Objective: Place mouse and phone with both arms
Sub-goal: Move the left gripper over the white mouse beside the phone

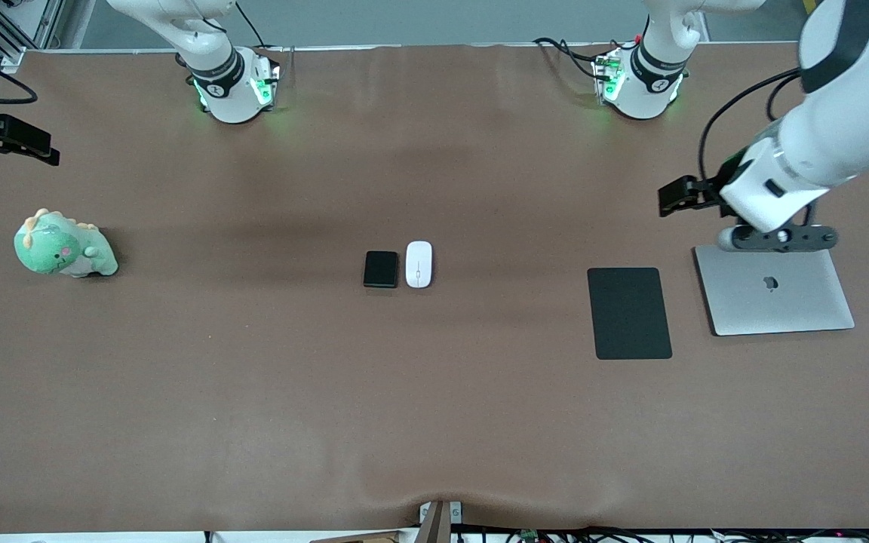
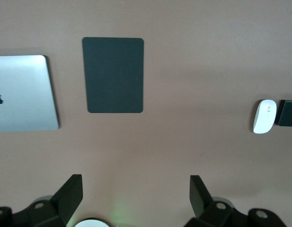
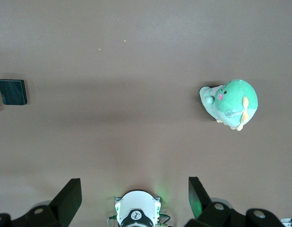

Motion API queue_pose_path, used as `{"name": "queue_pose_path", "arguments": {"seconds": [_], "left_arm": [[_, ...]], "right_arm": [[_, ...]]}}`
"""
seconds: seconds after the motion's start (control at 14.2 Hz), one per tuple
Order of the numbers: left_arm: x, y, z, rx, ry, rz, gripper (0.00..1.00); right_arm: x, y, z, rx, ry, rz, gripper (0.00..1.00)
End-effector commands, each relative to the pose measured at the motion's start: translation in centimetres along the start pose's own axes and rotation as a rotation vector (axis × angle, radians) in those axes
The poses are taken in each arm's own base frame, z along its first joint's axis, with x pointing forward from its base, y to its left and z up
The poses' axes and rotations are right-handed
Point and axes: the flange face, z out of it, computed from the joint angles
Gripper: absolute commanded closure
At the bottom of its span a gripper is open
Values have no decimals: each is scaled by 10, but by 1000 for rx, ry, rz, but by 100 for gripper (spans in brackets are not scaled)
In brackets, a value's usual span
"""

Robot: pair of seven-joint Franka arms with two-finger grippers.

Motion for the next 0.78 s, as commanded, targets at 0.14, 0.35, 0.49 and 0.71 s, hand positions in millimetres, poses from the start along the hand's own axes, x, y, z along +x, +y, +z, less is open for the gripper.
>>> {"name": "queue_pose_path", "arguments": {"seconds": [0.14, 0.35, 0.49, 0.71], "left_arm": [[8, 44, 31, -7, -25, -61, 0], [11, 85, 62, 3, -25, -103, 0], [8, 113, 78, 13, -14, -132, 0], [4, 146, 93, 2, 10, -173, 0]], "right_arm": [[1, -3, 1, -5, -5, -14, 0], [1, -3, 0, -6, -2, -14, 0], [1, -3, 0, -4, 0, -14, 0], [1, -4, 0, -6, -2, -15, 0]]}}
